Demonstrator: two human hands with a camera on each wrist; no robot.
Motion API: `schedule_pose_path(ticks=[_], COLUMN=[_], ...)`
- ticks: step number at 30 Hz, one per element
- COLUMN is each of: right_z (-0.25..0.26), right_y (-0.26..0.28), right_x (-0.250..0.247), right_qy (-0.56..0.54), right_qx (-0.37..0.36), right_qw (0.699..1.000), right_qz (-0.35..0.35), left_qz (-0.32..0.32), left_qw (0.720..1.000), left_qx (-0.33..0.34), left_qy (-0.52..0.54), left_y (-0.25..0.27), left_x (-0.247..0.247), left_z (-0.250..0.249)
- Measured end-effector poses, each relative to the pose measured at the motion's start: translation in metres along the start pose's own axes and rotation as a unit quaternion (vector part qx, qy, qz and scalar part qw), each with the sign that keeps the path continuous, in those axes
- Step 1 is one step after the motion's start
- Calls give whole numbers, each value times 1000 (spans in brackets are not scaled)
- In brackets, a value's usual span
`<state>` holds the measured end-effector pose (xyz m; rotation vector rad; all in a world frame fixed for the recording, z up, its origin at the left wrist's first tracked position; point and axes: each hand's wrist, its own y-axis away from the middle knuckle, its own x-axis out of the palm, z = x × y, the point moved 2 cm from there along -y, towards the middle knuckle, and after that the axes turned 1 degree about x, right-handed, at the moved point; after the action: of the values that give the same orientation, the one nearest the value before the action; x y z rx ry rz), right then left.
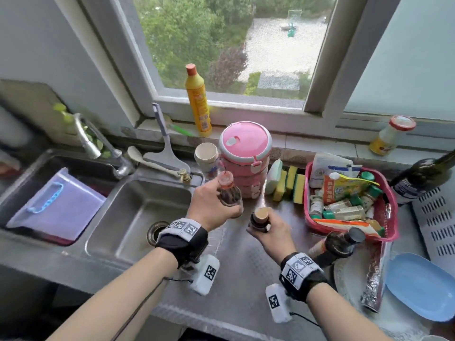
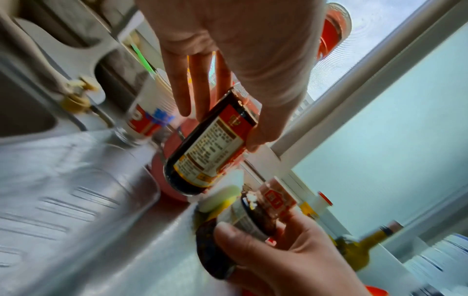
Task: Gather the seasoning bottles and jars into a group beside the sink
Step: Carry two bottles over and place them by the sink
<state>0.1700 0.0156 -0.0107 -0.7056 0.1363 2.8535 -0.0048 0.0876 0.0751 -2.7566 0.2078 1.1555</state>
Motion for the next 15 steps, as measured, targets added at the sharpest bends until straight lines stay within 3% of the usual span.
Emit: schedule_pose_path(ticks=[6,11,15], right_z=[29,43,42], right_y=[-37,-46,-49], right_x=[40,71,92], right_qy=[10,12,20], right_qx=[-80,-66,-70], right_qw=[996,993,992], right_qz=[32,98,108], left_qz=[-72,-95,-96], left_qw=[994,989,988], left_qx=[-77,-108,-121], left_qy=[-3,22,23], left_y=[15,17,15], left_x=[-34,-38,-40], left_z=[52,72,80])
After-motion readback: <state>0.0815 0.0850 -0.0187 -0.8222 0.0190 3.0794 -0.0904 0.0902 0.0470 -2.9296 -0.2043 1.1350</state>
